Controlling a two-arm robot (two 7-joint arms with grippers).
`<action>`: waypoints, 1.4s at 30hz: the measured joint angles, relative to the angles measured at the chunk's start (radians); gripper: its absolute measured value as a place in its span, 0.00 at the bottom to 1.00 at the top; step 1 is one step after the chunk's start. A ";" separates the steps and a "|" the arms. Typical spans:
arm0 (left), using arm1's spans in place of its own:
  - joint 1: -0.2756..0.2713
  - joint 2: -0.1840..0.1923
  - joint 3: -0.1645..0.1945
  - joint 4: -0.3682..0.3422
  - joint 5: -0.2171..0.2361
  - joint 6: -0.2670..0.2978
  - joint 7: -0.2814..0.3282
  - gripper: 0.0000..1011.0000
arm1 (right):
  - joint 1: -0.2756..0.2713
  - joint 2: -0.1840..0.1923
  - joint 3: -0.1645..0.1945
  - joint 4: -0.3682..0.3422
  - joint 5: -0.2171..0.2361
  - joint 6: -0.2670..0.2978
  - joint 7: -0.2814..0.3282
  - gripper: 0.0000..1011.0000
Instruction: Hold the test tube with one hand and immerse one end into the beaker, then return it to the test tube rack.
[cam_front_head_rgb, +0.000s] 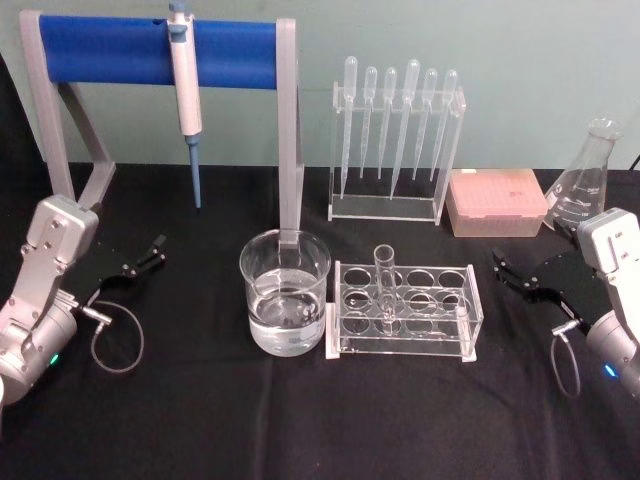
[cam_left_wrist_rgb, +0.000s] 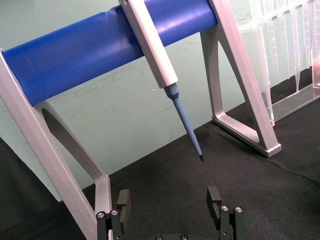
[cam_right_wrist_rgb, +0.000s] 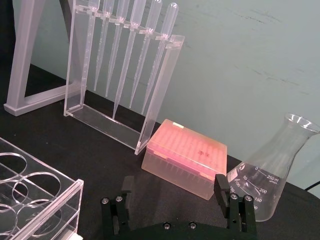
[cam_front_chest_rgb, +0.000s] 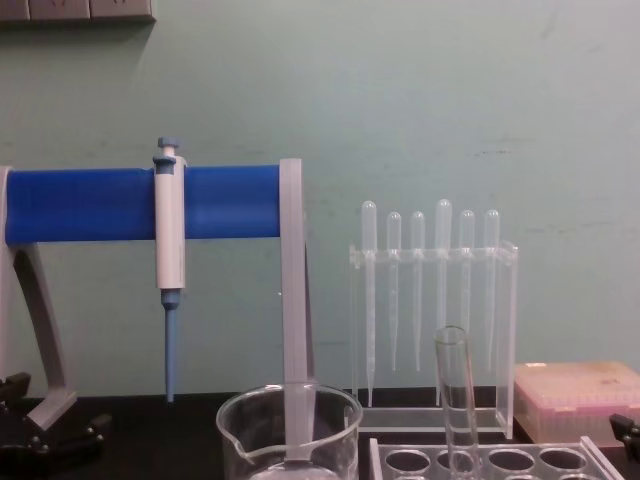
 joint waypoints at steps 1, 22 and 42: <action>0.000 0.000 0.000 0.000 0.000 0.000 0.000 0.99 | 0.000 0.000 0.000 0.000 0.000 0.000 0.000 0.99; 0.000 0.000 0.000 0.000 0.000 0.000 0.000 0.99 | 0.000 0.000 0.000 0.000 0.000 0.000 0.000 0.99; 0.000 0.000 0.000 0.000 0.000 0.000 0.000 0.99 | 0.000 0.000 0.000 0.000 0.000 0.000 0.000 0.99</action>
